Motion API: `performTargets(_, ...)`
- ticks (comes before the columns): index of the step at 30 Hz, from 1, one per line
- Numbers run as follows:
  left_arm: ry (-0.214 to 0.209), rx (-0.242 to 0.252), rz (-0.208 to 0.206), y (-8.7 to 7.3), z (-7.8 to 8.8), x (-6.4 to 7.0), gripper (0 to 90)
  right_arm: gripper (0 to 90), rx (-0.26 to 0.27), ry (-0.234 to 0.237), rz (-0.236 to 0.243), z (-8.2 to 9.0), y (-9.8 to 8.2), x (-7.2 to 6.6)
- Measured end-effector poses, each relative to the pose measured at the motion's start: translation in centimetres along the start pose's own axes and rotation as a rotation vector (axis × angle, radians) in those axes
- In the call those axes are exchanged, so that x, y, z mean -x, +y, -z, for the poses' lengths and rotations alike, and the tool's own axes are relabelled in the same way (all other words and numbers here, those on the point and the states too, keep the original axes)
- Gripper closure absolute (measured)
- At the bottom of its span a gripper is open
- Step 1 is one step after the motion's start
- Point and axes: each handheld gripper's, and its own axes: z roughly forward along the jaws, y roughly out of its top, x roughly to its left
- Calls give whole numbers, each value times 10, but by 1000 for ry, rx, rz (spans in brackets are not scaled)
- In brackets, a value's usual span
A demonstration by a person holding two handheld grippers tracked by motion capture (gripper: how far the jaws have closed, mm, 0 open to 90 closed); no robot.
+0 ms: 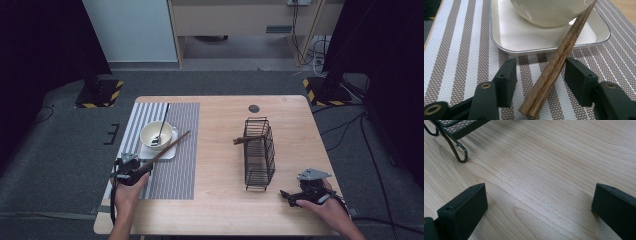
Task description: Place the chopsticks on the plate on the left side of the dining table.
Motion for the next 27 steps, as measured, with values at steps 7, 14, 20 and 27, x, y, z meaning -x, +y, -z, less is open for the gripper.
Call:
performTargets(7, -2, 2, 4, 0, -2, -4, 416, 2, -2, 0, -1, 0, 0, 0)
performTargets(14, 2, 5, -19, -1, 1, -4, 390, 2, -1, 0, -1, 0, 0, 0)
performTargets(20, 1, 14, -29, -3, 5, -5, 363, 2, -1, 0, 0, 0, 0, 0)
performTargets(27, 11, 14, -36, -4, 6, -8, 370, 2, -1, 0, 0, 0, 0, 0)
